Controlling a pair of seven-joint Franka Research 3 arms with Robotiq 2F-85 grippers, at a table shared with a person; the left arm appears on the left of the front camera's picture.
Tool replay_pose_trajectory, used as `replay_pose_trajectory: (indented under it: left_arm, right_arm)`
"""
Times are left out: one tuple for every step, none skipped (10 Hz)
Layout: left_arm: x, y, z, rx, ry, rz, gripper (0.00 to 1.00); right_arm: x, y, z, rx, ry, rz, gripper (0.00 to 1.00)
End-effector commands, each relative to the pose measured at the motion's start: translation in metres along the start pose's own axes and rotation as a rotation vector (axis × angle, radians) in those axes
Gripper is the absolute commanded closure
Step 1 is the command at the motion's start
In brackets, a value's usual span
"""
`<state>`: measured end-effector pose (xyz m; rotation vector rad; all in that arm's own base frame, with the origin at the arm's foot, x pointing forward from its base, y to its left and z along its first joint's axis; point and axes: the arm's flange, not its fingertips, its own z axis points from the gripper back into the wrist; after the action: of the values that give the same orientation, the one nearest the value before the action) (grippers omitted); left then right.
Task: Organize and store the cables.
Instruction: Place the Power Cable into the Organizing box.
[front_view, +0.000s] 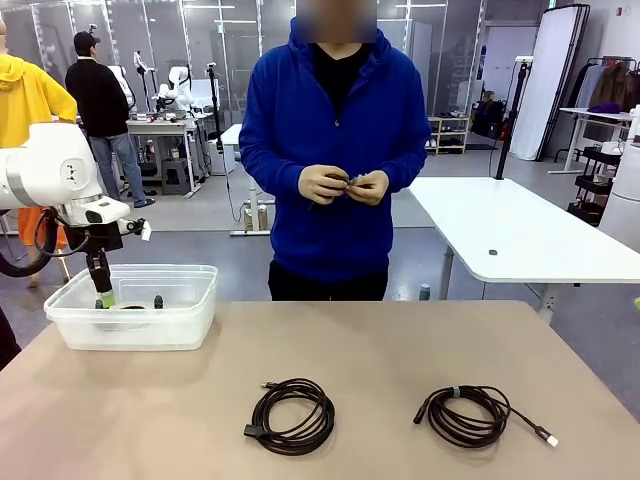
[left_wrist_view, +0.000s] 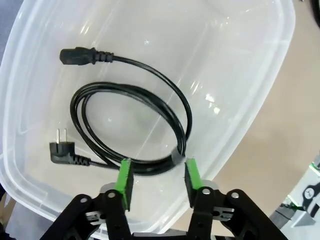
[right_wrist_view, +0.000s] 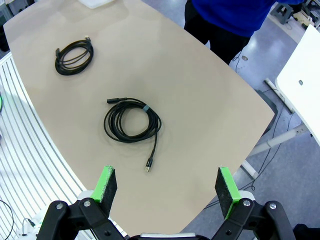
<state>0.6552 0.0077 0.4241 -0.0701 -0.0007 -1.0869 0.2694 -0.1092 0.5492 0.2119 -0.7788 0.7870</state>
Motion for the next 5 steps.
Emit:
replay_pose_trajectory:
  left_arm:
    - [0.0017,-0.0001,0.0027,-0.007,0.019,0.024,0.0]
    - [0.0027,0.0018,0.0023,0.001,0.008,0.028,0.0]
    - [0.0009,0.0012,0.0032,0.005,0.006,0.033,0.0]
    - [-0.0013,0.0009,0.0031,0.005,0.007,0.035,0.05]
    - [-0.0014,-0.0007,0.0037,0.006,0.008,0.039,0.0]
  right_arm:
    - [-0.002,-0.0002,0.0007,0.005,-0.003,0.016,0.0]
    - [-0.002,-0.0002,0.0007,0.005,-0.003,0.016,0.0]
    - [-0.002,-0.0002,0.0007,0.005,-0.003,0.016,0.0]
    - [-0.002,-0.0002,0.0007,0.005,-0.003,0.016,0.0]
    - [-0.002,-0.0002,0.0007,0.005,-0.003,0.016,0.0]
